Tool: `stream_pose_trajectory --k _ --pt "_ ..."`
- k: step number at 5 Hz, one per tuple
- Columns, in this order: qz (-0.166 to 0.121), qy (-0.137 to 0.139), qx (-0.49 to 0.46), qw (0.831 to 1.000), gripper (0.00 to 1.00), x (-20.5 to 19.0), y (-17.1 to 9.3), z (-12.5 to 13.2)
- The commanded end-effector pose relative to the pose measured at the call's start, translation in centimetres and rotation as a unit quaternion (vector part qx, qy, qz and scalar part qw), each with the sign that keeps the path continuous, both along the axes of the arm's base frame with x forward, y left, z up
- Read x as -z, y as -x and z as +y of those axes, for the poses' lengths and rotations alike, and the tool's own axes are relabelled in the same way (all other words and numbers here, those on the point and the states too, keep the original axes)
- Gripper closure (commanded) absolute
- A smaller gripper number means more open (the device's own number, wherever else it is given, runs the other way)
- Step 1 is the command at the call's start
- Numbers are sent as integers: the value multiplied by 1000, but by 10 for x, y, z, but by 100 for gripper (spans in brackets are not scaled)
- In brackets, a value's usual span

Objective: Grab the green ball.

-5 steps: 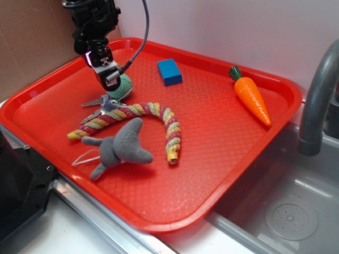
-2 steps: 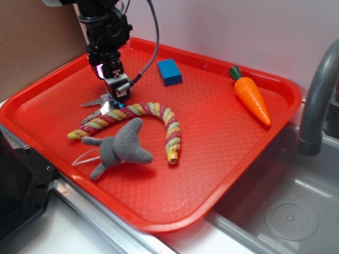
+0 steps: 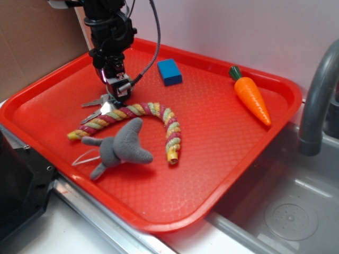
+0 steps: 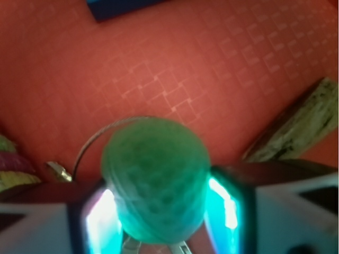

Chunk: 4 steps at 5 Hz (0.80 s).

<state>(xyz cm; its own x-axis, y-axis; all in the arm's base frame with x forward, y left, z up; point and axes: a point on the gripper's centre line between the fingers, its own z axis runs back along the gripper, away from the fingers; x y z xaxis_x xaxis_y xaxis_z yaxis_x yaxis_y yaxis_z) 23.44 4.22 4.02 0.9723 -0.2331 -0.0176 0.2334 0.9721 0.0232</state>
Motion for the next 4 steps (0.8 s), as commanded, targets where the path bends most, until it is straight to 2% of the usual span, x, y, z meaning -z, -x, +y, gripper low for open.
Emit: stream_pose_trajectory --k 1,2,3,4 --pt "-54 -43 -8 998 100 -56 7 -11" --pt "-45 -63 -64 995 100 -101 32 -25" --pt "-16 -100 -153 983 100 -138 58 -39" --pt "-16 -101 -209 973 100 -179 68 -45"
